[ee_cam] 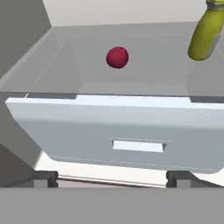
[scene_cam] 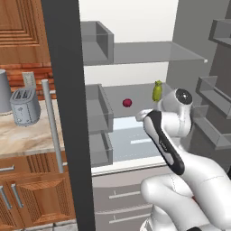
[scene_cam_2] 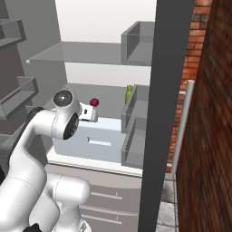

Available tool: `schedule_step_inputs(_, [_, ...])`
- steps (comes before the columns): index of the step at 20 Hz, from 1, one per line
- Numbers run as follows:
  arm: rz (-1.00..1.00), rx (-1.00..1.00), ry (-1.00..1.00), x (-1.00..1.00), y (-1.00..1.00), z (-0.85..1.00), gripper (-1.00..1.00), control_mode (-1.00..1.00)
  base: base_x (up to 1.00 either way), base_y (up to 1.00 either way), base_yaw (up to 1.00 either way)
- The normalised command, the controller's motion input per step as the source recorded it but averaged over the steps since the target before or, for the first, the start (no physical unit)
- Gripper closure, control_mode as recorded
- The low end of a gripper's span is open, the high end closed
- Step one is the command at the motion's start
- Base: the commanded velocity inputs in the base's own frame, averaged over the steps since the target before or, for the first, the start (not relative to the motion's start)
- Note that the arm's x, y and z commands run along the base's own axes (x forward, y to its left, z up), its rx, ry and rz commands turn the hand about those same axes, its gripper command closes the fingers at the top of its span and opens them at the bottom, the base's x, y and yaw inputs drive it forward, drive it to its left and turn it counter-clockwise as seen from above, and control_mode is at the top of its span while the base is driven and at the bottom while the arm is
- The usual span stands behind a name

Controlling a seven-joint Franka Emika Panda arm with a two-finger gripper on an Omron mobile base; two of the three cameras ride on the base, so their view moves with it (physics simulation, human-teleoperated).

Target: Move the radish and lemonade from the second highest shelf to the top shelf to make space. Then, place the pitcher from the counter on the cleared second highest shelf.

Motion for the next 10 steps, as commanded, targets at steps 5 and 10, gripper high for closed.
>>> schedule_step_inputs(5, [0.00, 0.00, 0.07, 0.36, 0.02, 0.00, -1.00, -1.00, 0.00, 0.00, 0.00])
schedule_step_inputs(10, [0.00, 0.00, 0.08, 0.41, 0.00, 0.00, -1.00, -1.00, 0.00, 0.00, 0.00])
